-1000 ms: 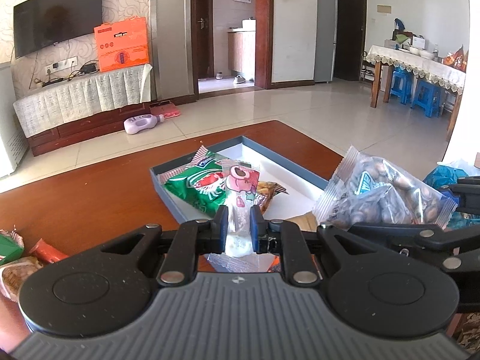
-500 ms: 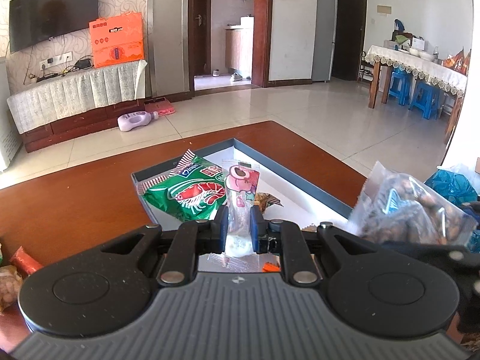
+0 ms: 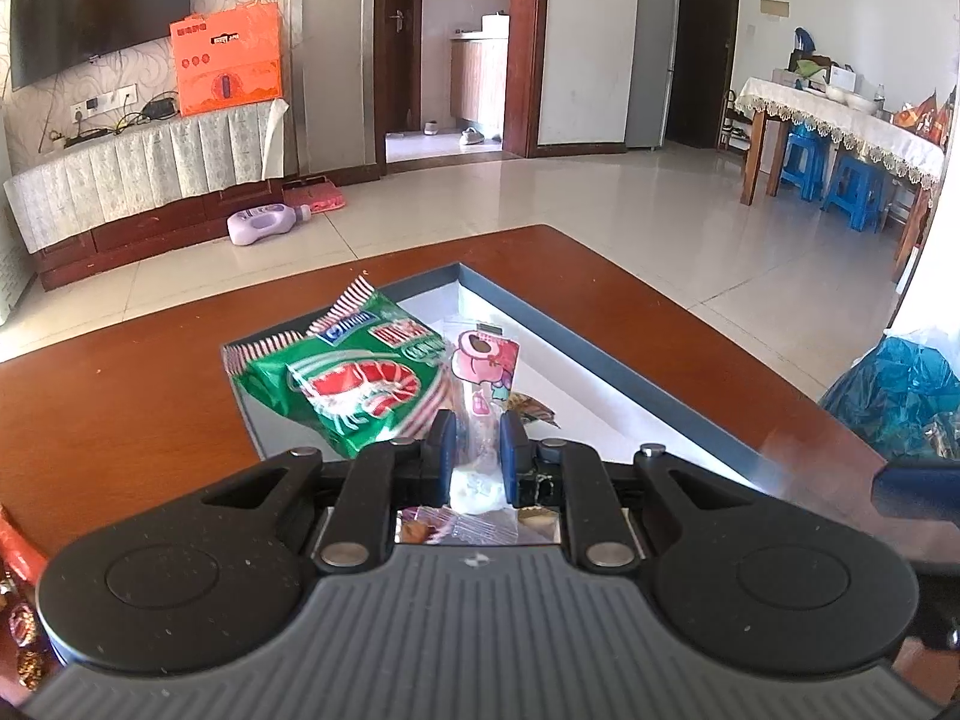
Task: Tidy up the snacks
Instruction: 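Open the left tool over the box while the right tool releases the nut bag inside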
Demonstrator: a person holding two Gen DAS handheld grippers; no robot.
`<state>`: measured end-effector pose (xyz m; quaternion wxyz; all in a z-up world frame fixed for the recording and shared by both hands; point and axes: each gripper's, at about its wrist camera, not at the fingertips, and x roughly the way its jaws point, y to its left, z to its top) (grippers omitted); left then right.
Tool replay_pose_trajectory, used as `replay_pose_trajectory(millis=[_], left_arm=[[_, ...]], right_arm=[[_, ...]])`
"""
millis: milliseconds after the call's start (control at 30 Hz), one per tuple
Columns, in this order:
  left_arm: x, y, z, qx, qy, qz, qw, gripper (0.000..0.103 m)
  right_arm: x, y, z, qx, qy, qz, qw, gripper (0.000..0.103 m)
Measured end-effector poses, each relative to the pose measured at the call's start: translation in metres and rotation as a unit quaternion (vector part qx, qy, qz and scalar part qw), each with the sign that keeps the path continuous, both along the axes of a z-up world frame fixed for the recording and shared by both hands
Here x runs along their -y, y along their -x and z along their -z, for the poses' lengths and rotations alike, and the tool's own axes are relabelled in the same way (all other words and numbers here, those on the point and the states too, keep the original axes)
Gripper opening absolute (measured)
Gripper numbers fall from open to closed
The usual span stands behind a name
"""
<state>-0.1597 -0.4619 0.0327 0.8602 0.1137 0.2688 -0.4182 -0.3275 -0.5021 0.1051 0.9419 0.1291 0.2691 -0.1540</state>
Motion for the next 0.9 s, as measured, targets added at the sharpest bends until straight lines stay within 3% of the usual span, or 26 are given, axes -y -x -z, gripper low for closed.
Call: replay_pose_trajectory(millis=[167,500,533,600,667,900], left_arm=[[0.012,-0.004,0.009,-0.005,-0.008,0.002,1.0,0.018],[0.018,-0.006,0.014,-0.009,-0.01,0.012,0.9998,0.02],[0.018,-0.008,0.013,-0.009,-0.009,0.013,0.9998,0.023],[0.016,-0.007,0.014,-0.011,-0.006,0.016,0.9998,0.048],[0.015,-0.004,0.014,-0.009,-0.001,0.02,0.9998,0.063],[0.013,0.004,0.011,0.002,0.002,0.036,0.9993,0.066]], right_arm=[[0.002,-0.007,0.009,-0.023,0.002,0.0,1.0,0.048],[0.004,-0.004,0.01,-0.024,0.001,0.001,1.0,0.048],[0.004,-0.003,0.01,-0.026,0.0,0.001,1.0,0.048],[0.005,-0.004,0.011,-0.028,-0.002,0.002,1.0,0.048],[0.005,-0.004,0.012,-0.031,-0.002,0.002,1.0,0.048],[0.006,-0.01,0.013,-0.038,-0.002,0.005,0.999,0.048]])
